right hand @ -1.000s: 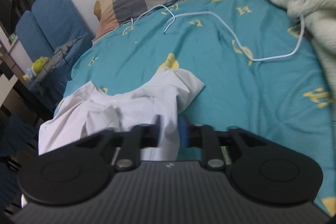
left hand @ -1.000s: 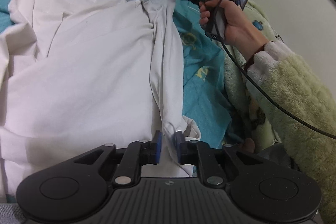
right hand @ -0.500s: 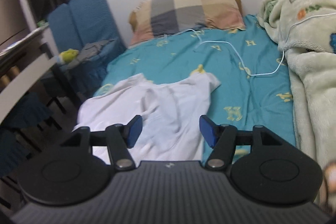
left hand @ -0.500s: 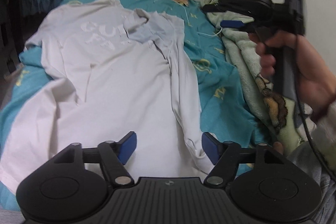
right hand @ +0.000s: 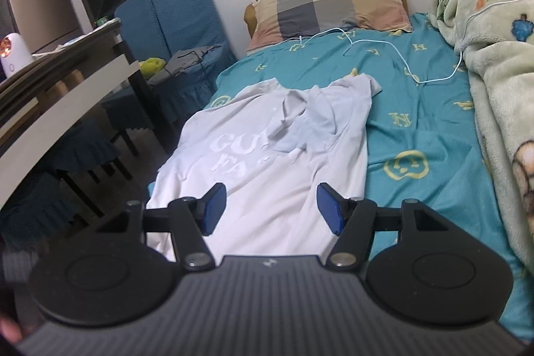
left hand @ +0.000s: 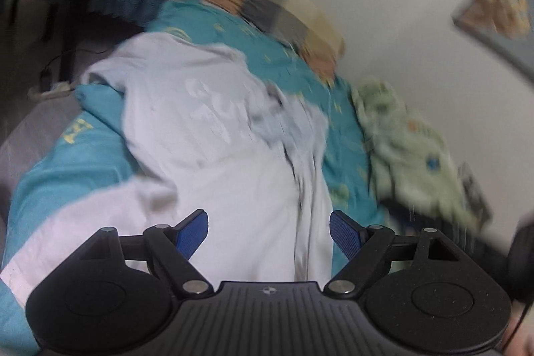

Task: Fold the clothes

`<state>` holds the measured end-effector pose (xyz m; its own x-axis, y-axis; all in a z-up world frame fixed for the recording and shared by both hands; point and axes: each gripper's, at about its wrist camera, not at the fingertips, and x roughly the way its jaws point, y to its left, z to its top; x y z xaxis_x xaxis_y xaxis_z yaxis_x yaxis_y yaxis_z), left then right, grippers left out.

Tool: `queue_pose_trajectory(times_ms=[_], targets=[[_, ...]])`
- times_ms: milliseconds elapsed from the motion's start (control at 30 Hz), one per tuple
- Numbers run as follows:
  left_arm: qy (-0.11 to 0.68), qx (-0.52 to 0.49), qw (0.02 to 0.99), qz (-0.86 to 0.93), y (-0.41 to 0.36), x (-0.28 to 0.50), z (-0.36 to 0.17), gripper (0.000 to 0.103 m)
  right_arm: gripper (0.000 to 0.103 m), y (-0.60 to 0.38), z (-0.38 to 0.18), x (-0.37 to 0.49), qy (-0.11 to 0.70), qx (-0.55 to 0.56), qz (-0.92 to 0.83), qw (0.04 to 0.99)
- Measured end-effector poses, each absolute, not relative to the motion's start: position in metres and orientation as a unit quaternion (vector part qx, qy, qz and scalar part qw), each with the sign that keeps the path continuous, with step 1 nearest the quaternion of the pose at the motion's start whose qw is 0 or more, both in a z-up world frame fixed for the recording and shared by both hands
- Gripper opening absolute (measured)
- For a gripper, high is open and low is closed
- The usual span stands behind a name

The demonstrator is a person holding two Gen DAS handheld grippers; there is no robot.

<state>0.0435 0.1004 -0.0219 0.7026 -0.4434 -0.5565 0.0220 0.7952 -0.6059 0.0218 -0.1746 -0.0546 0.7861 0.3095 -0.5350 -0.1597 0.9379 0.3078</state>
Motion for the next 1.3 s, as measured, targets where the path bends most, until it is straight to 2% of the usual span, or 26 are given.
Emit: queue_pose_trajectory(times_ms=[167, 333, 633, 1000, 1133, 1200, 1233, 1267, 1300], targets=[[0.338, -0.445, 0.827, -0.063, 0.178, 0.112, -0.035, 0.084, 0.063, -0.173, -0.058, 0.023, 0.313, 0.145, 0.138, 0.928], [0.318, -0.559, 0.766, -0.001, 0.233, 0.183, -0.081, 0.084, 0.063, -0.179, -0.067, 0.029, 0.326, 0.171, 0.127, 0.921], [0.331, -0.586, 0.739, 0.027, 0.264, 0.271, -0.169, 0.081, 0.063, -0.177, -0.095, 0.053, 0.376, 0.199, 0.124, 0.897], [0.258, -0.629, 0.733, 0.025, 0.286, 0.307, -0.216, 0.081, 0.063, -0.175, -0.120, 0.082, 0.419, 0.251, 0.130, 0.863], [0.262, -0.620, 0.739, 0.034, 0.295, 0.324, -0.225, 0.080, 0.064, -0.178, -0.124, 0.083, 0.424, 0.258, 0.120, 0.860], [0.271, -0.613, 0.741, 0.043, 0.298, 0.332, -0.231, 0.073, 0.064, -0.179, -0.125, 0.083, 0.424, 0.257, 0.117, 0.860], [0.274, -0.611, 0.741, 0.048, 0.299, 0.335, -0.233, 0.062, 0.064, -0.179, -0.126, 0.083, 0.425, 0.257, 0.115, 0.860], [0.274, -0.610, 0.742, 0.049, 0.301, 0.337, -0.234, 0.047, 0.064, -0.179, -0.127, 0.084, 0.427, 0.257, 0.113, 0.860], [0.272, -0.608, 0.744, 0.044, 0.302, 0.339, -0.234, 0.039, 0.064, -0.180, -0.128, 0.085, 0.429, 0.258, 0.112, 0.858]])
